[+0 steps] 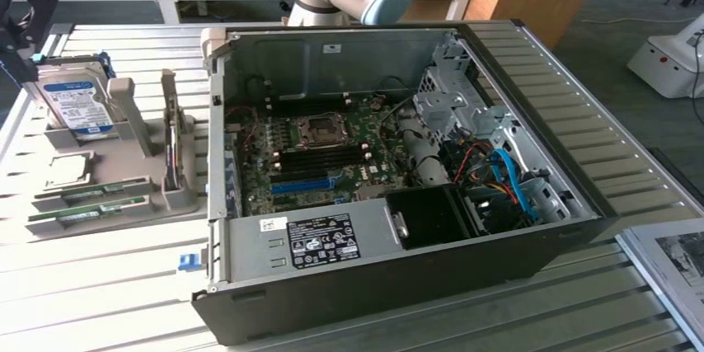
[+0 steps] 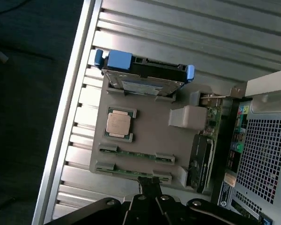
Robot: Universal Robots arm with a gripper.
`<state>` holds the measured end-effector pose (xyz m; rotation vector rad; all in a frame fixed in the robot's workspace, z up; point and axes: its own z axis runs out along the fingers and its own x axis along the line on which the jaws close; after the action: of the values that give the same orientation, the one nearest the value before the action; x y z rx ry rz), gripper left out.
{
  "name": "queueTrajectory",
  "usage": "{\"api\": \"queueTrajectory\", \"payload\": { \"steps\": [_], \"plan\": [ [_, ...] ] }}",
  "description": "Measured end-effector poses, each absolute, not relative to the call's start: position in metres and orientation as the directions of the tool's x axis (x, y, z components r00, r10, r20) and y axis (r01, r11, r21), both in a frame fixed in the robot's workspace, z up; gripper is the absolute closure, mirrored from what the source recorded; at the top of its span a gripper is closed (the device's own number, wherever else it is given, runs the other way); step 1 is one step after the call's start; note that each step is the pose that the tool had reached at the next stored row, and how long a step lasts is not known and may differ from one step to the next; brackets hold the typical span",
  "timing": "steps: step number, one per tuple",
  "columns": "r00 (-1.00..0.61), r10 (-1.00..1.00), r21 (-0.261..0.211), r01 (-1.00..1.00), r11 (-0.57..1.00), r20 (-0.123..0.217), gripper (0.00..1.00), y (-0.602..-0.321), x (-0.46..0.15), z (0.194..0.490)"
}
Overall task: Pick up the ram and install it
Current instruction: 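Pick up the ram and move it above insertion slot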
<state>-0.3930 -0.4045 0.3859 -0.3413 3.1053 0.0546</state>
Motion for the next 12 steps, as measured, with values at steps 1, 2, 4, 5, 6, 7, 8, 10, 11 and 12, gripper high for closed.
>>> {"api": "queueTrajectory", "payload": {
  "steps": [1, 2, 4, 5, 6, 7, 8, 10, 11, 12],
  "plan": [
    [-0.972, -0.234, 0.033, -0.235, 0.971, -0.021, 0.9, -0.4045, -0.3931, 0.3858],
    [-0.968, -0.251, 0.033, -0.252, 0.967, -0.021, 0.9, -0.4045, -0.393, 0.3857],
    [-0.958, -0.286, 0.033, -0.286, 0.958, -0.021, 0.9, -0.4045, -0.393, 0.3855],
    [-0.953, -0.302, 0.033, -0.303, 0.952, -0.021, 0.9, -0.4045, -0.393, 0.3854],
    [-0.947, -0.319, 0.033, -0.32, 0.947, -0.021, 0.9, -0.4045, -0.3931, 0.3852],
    [-0.942, -0.335, 0.033, -0.335, 0.942, -0.021, 0.9, -0.4045, -0.393, 0.3851],
    [-0.936, -0.35, 0.033, -0.351, 0.936, -0.021, 0.9, -0.4045, -0.393, 0.385],
    [-0.925, -0.38, 0.033, -0.381, 0.924, -0.021, 0.9, -0.4045, -0.393, 0.3847],
    [-0.918, -0.395, 0.033, -0.396, 0.918, -0.021, 0.9, -0.4045, -0.393, 0.3846],
    [-0.911, -0.411, 0.033, -0.411, 0.911, -0.021, 0.9, -0.4045, -0.393, 0.3845]
  ]
}}
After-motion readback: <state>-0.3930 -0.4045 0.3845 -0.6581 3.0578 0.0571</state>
